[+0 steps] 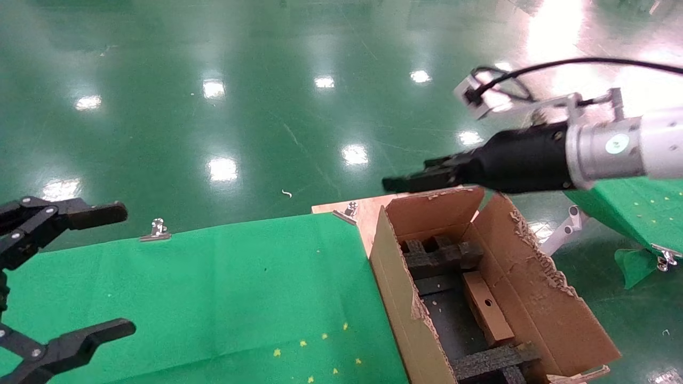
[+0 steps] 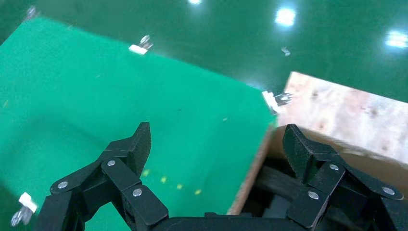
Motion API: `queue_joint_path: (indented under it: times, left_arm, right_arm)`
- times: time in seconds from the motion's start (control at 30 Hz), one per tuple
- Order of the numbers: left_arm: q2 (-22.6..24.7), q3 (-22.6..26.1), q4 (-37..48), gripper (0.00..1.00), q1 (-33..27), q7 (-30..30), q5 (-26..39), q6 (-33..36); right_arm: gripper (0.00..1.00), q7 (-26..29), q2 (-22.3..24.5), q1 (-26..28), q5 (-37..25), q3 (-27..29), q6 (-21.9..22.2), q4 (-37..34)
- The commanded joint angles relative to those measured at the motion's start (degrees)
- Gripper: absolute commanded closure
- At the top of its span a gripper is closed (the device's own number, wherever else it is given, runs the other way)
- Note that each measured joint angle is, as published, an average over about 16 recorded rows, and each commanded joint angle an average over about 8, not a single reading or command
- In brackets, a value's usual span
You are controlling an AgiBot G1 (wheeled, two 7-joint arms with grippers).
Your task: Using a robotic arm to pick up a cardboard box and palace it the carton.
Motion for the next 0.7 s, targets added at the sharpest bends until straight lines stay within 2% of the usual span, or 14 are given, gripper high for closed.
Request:
queue_joint_path:
  times: [0.03,0.7]
  left_arm:
    - [0.0,0.0,0.0,0.0,0.0,0.0,0.0,0.0]
    - [0.0,0.0,0.0,0.0,0.0,0.0,0.0,0.0]
  right_arm:
    - [0.0,-2.4,-0.4,-1.9,1.2,2.4,-1.1,-0.1]
    - [0.0,-26.5,-4.8,-20.9,12.7,25.5,-12.1,-1.3]
